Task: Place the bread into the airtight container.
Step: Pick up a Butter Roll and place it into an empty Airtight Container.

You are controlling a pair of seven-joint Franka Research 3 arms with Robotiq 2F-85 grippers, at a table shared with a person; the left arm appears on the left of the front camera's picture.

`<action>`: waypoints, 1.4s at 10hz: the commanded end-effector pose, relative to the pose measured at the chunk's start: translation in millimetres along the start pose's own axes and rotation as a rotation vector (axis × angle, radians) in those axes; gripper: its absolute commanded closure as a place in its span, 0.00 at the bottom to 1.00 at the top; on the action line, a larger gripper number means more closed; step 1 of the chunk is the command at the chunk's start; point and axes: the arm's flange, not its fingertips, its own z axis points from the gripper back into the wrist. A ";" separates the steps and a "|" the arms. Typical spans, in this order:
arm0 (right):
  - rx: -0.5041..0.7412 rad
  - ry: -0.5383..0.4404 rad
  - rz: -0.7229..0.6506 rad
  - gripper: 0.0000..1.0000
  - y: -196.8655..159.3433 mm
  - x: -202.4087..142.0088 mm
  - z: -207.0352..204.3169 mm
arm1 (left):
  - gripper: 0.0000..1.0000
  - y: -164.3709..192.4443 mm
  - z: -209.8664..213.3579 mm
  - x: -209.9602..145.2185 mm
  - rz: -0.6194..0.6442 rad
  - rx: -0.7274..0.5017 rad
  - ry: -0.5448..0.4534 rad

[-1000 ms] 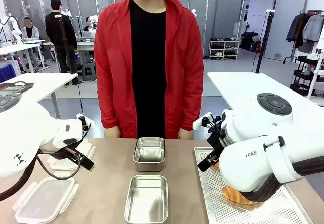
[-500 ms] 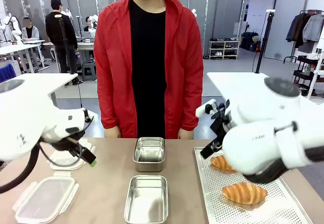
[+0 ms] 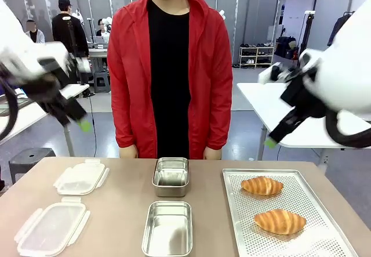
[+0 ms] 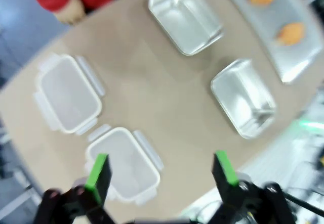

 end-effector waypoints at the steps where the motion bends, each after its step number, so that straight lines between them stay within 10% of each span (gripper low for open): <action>1: 0.054 -0.014 0.090 0.00 -2.1 -18.0 50.0 | 0.00 13.5 85.9 8.4 -0.016 -0.066 -0.090; 5: 0.097 -0.017 0.143 0.00 -9.7 -52.2 116.1 | 0.00 30.7 201.3 -29.0 -0.131 -0.092 -0.227; 14: 0.091 -0.001 0.100 0.00 -11.6 -62.3 118.8 | 0.00 33.6 226.5 -42.8 -0.110 -0.028 -0.267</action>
